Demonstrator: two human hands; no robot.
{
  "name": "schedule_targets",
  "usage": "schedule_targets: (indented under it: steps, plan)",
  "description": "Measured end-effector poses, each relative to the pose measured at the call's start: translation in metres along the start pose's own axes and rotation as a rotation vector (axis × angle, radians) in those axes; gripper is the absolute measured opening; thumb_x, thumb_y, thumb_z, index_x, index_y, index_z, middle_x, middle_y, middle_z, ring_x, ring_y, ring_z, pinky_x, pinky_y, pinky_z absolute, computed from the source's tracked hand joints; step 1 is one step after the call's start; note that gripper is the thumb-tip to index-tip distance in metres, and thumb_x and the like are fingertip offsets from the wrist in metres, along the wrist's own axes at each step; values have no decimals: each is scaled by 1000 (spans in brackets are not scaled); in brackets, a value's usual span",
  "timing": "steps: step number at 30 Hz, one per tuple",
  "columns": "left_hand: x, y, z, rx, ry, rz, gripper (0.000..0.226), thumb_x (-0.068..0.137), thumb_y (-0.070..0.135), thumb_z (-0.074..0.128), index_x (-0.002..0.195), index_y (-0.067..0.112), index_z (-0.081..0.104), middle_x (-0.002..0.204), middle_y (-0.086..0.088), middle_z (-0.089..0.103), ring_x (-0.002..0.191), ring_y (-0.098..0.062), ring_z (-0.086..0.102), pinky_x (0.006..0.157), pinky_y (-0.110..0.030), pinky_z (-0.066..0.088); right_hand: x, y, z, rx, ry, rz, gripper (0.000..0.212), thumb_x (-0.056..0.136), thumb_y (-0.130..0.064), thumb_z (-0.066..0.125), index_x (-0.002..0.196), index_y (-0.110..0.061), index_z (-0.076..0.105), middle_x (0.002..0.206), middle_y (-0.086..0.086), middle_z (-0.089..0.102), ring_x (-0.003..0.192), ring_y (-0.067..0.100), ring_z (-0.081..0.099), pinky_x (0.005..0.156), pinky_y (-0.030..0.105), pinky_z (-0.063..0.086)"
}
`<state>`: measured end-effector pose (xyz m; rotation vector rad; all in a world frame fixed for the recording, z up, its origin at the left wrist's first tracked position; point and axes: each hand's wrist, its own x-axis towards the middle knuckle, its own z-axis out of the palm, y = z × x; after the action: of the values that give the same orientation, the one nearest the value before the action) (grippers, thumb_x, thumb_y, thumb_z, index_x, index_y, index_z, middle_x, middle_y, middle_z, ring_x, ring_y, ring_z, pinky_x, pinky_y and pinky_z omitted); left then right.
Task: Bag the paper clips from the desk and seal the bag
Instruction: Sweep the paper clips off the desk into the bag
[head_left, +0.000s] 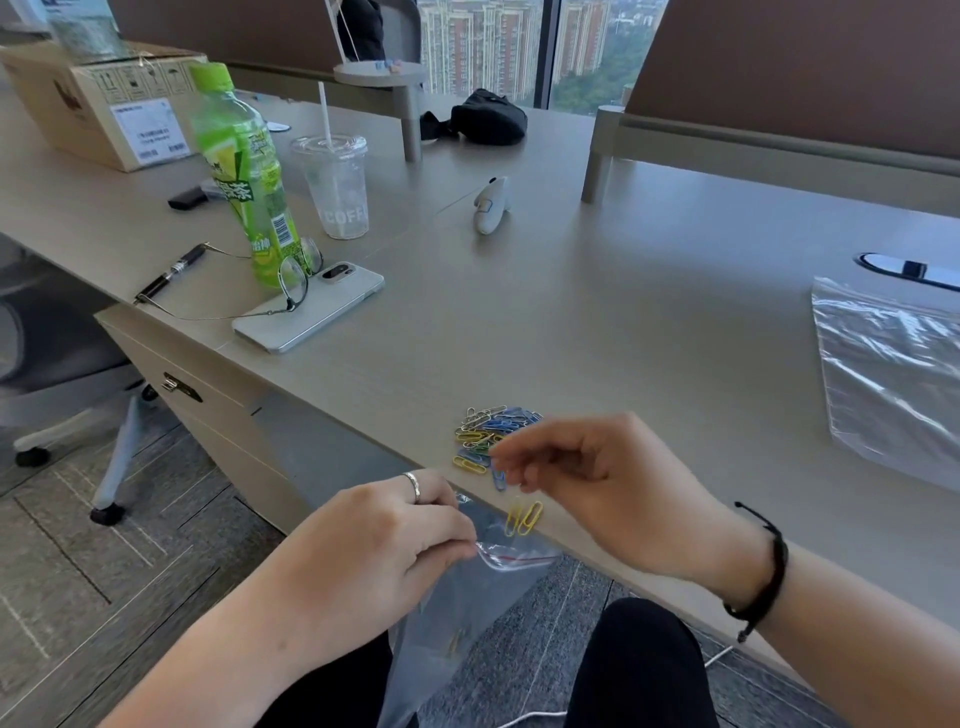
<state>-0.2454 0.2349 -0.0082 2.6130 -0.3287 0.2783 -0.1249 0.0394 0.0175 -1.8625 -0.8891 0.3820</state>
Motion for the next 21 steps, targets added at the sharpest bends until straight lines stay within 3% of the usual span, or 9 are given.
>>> schedule_targets:
  steps: [3,6,7,10,14,21]
  plan:
    - [-2,-1,-1,0,-8,0,23,97,41,53,93,30,73,94,17,58,69,-3,58,63,-28,51,6,6,-10,-206,96,-41,34,90,3,61,98,-26,76,87,-11,74,82,8,68,84,31,54]
    - [-2,-1,-1,4,-5,-2,22,96,41,53,93,31,72,94,17,57,69,-3,58,62,-28,51,7,3,-9,-466,45,-202,31,90,0,60,109,-21,74,100,-12,71,85,4,62,79,10,45]
    - [-1,-1,0,5,-4,-1,21,96,41,53,92,31,72,93,17,57,69,-3,58,62,-28,51,8,1,-7,-524,-6,-241,34,89,0,60,113,-19,73,106,-8,70,88,6,62,81,10,44]
    - [0,-1,0,-1,-3,1,21,95,42,54,92,32,72,91,17,57,70,-4,60,62,-29,52,10,4,2,-698,-139,-298,45,79,2,63,119,-19,69,113,-1,66,97,19,64,85,30,52]
    - [0,-1,0,-6,4,3,19,94,42,55,92,32,72,91,18,56,72,-3,60,64,-29,52,5,10,8,-706,-206,-346,32,81,2,60,103,-18,70,106,-2,61,93,19,59,80,33,51]
    - [1,-1,1,-10,-8,6,20,95,41,54,93,32,71,91,17,57,73,-4,60,65,-29,52,0,11,6,-584,-202,-365,30,89,-2,59,110,-17,73,107,-2,66,95,16,63,82,28,51]
